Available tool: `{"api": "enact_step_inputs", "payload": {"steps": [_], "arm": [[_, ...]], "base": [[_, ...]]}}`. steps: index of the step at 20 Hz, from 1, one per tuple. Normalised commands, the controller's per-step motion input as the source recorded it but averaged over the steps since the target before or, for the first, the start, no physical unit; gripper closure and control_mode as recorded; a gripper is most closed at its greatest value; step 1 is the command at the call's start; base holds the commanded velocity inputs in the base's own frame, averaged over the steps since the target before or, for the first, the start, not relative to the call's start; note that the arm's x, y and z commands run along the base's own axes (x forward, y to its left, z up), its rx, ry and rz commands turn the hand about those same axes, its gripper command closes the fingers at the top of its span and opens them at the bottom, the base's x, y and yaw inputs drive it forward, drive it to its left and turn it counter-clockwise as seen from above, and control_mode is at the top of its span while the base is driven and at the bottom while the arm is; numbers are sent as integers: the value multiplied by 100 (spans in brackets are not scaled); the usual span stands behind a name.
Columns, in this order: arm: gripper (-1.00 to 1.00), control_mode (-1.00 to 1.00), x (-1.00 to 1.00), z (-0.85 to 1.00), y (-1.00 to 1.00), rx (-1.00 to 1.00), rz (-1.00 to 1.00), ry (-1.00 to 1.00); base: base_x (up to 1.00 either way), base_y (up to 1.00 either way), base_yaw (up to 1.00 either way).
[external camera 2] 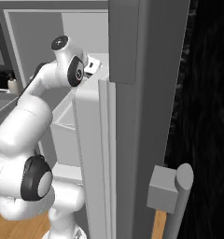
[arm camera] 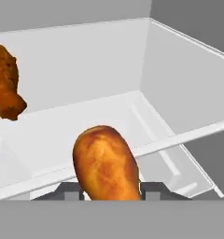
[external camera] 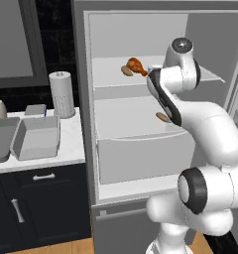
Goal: Place one sweet potato and one chicken drumstick in each tupperware on the nearby counter, to pack two identical lunches.
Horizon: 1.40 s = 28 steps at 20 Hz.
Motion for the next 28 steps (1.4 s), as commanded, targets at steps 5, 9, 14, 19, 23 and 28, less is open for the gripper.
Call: {"api": "enact_step_inputs", "payload": {"steps": [5, 9, 14, 19, 23, 28], "arm": [[100, -100, -100, -9, 11, 5, 0, 0], [100, -100, -100, -58, 26, 0, 0, 8], [100, -100, -100, -76, 13, 0, 1, 23], [100, -100, -93, -82, 1, 3, 21, 23], [100, -100, -18, -77, 13, -2, 11, 23], [100, -100, -4, -33, 0, 0, 5, 6]], "base": [[0, 0, 0], [0, 0, 0], [0, 0, 0], [0, 0, 0], [0, 0, 0], [0, 0, 0]]}}
